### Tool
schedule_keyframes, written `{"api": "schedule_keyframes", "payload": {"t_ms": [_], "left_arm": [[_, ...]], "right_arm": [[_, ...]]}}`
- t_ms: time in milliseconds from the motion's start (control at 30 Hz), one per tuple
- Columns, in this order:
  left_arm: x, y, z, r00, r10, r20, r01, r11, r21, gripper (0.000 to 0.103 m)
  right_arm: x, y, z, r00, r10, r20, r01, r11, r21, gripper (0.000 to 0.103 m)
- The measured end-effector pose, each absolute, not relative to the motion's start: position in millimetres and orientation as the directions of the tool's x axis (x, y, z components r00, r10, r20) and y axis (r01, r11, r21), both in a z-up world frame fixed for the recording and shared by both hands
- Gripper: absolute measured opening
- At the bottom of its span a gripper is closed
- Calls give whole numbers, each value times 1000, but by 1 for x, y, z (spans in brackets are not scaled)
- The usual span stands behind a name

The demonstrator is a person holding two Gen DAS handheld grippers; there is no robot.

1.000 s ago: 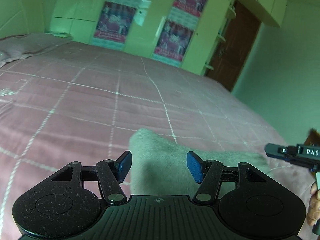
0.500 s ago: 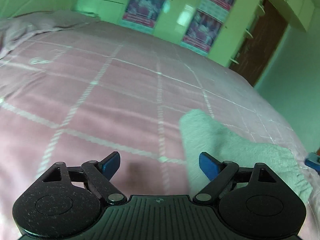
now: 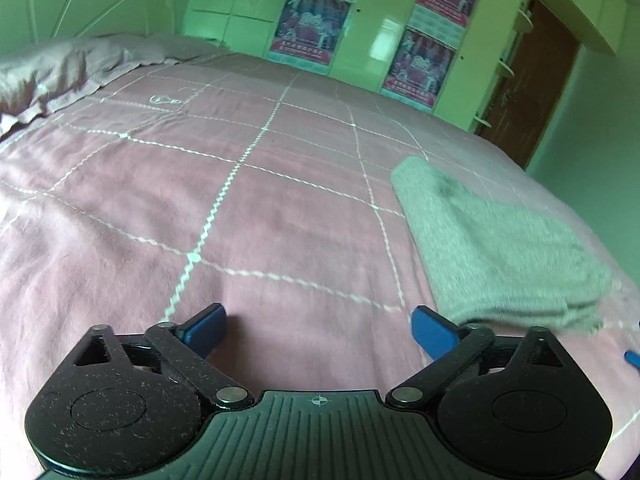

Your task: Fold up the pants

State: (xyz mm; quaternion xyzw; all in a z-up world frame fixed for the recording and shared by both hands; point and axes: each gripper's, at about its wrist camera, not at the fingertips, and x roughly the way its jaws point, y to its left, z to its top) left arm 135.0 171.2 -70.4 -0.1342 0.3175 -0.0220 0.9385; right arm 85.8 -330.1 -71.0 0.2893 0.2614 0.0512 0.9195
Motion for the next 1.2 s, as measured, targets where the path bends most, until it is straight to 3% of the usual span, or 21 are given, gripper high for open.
{"api": "schedule_keyframes", "payload": {"t_ms": [133,233,400,533,633,667,733,1000,1200], "left_arm": [[121,157,-79,809,-84,-582,-6,988,-151,103],[112,150,-82,826,-53,-561,-1,995,-97,103],[106,152,-82,836,-61,-546,-4,993,-117,103],[108,153,-80,830,-72,-553,-2,991,-131,103],[123,163,-71,823,-183,-538,31,960,-278,103],[133,167,-69,814,-238,-531,47,936,-348,103],[160,171,-69,779,-325,-537,60,890,-452,103],[266,142,-79,588,-578,-566,150,766,-626,103],[309,118,-87,517,-645,-563,171,722,-670,103]], "right_arm": [[82,-312,-74,843,215,-493,46,884,464,97],[88,-301,-77,825,178,-536,65,913,403,97],[87,-292,-81,818,141,-558,73,936,345,97],[89,-302,-76,816,165,-554,107,899,425,97],[105,-312,-62,808,342,-479,-20,829,558,93],[115,-315,-60,792,370,-485,-18,809,588,98],[144,-326,-63,743,420,-521,36,753,657,97],[225,-360,-75,647,585,-490,90,579,810,98],[258,-356,-72,541,653,-530,57,600,798,98]]}}
